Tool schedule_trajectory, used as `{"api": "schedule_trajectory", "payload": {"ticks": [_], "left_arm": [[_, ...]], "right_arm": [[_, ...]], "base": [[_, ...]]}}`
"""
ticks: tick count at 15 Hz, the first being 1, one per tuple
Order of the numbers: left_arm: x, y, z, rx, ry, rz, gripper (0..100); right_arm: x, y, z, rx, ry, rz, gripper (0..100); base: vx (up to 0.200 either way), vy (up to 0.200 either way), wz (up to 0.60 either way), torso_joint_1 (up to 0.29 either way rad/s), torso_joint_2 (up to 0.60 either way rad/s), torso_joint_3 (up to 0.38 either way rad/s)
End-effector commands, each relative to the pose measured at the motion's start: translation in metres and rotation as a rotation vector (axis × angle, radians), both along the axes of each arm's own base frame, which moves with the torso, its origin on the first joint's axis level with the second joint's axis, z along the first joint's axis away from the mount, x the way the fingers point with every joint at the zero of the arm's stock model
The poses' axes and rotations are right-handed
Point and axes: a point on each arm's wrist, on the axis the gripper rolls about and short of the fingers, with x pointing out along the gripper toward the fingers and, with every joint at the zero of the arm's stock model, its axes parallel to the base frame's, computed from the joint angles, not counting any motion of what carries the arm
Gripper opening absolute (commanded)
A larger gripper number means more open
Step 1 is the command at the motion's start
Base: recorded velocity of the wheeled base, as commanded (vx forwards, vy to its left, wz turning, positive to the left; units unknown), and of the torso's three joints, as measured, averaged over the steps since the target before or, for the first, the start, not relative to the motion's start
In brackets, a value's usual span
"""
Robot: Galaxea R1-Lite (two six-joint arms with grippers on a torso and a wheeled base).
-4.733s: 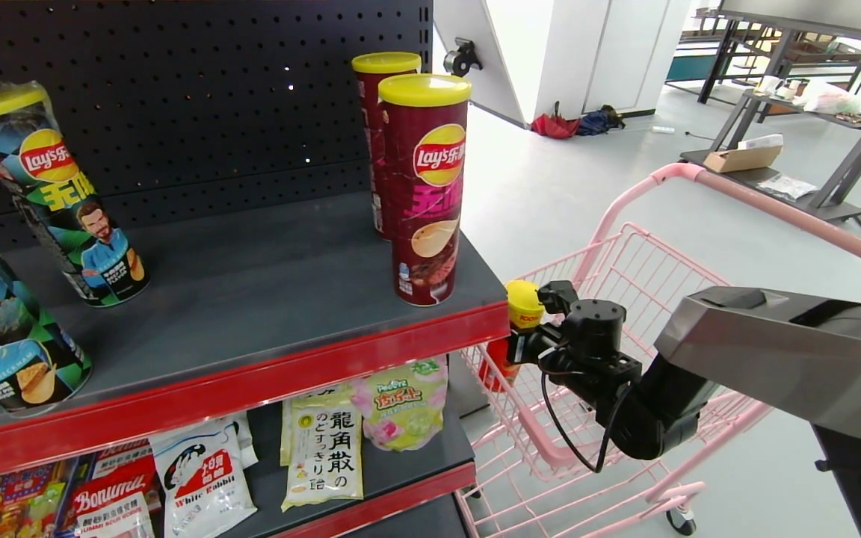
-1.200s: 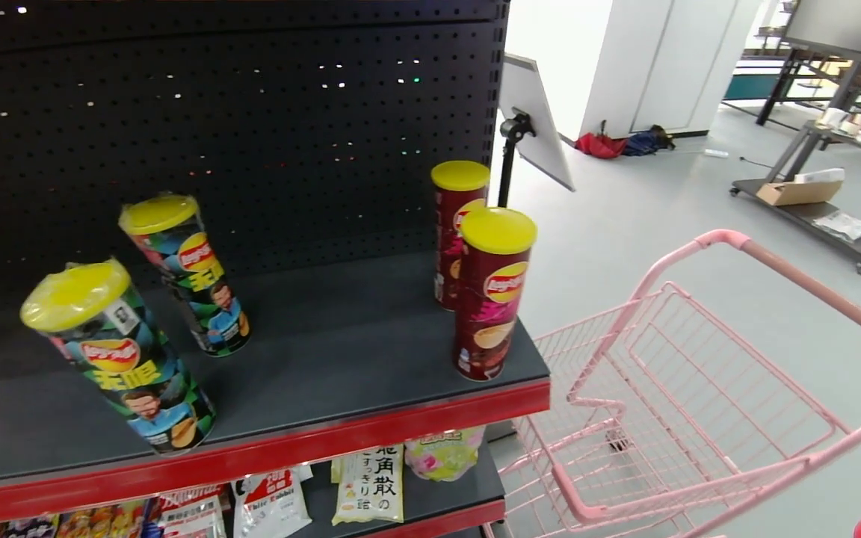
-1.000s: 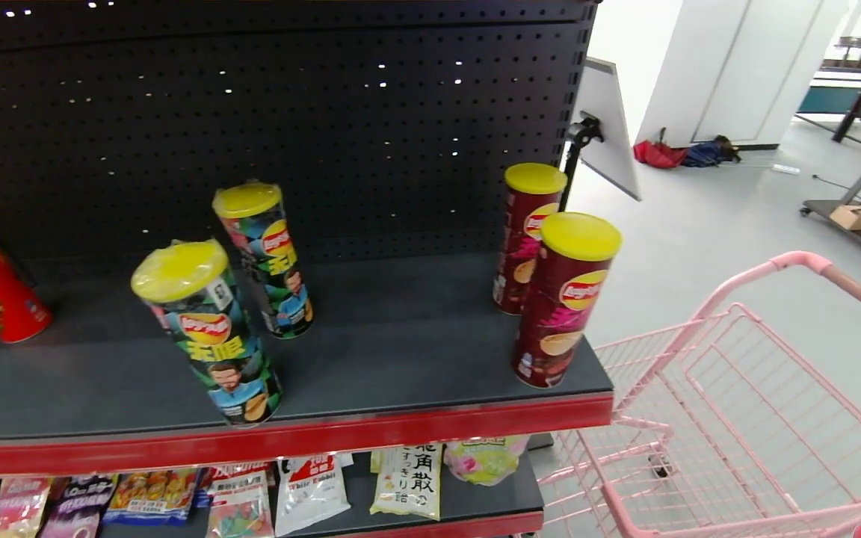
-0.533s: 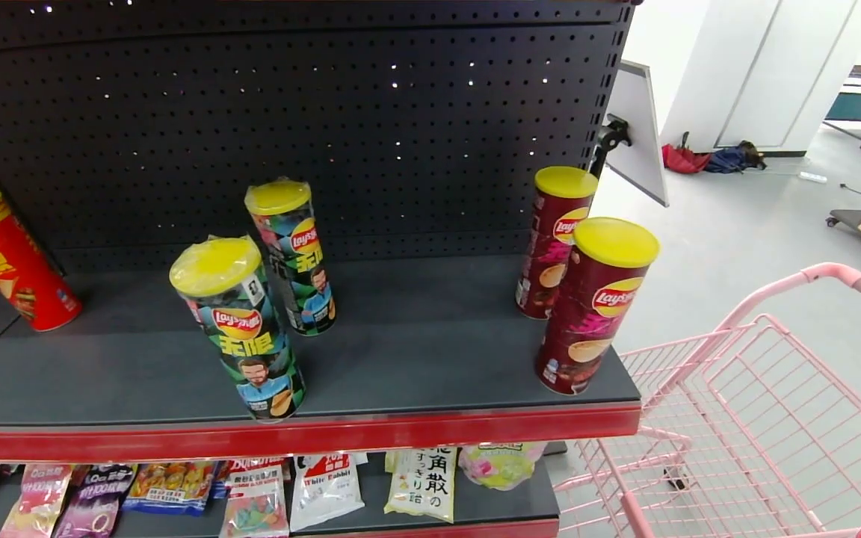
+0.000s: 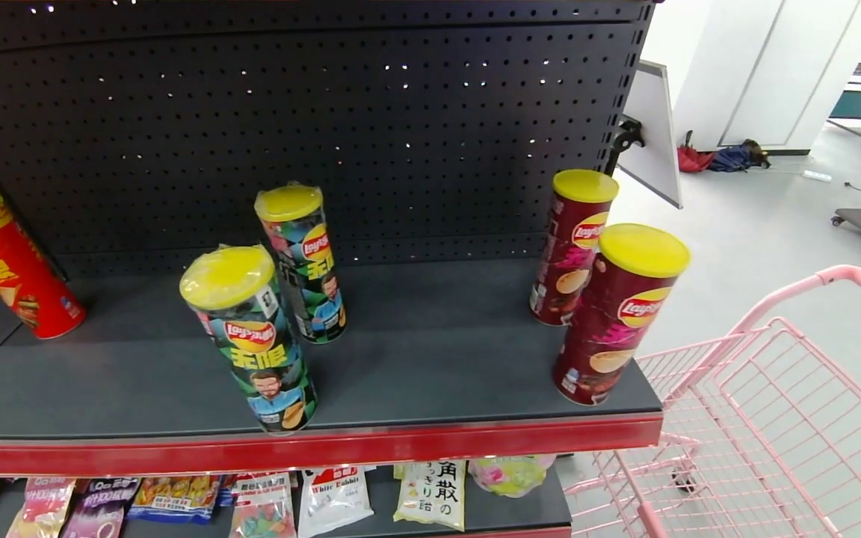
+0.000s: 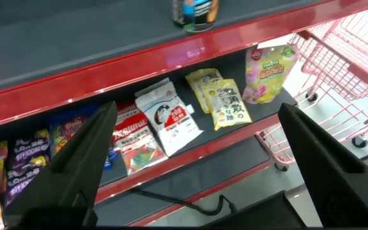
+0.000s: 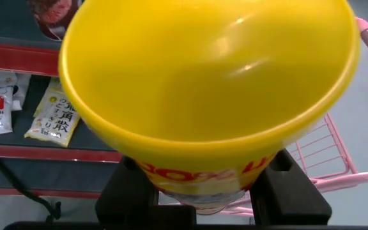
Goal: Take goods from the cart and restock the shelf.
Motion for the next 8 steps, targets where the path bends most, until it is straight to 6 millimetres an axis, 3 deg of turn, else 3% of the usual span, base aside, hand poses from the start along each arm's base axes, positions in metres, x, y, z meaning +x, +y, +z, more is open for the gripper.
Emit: {"api": "schedule_trajectory", "payload": {"ticks": [1, 8], "left_arm": [[0.0000, 0.0000, 0.0000, 0.000, 0.000, 0.000, 100], [0.0000, 0.0000, 0.0000, -0.002, 0.000, 0.001, 100]], "right_arm": [[-0.0004, -0.0001, -0.0011, 0.000, -0.001, 0.001, 0], [-0.0001, 0.0000, -0.0011, -0.001, 0.001, 0.001, 0]], "base": [[0.000, 0.200, 0.00, 0.002, 0.01, -0.002], [0.000, 0.200, 0.00, 0.000, 0.00, 0.002]]}}
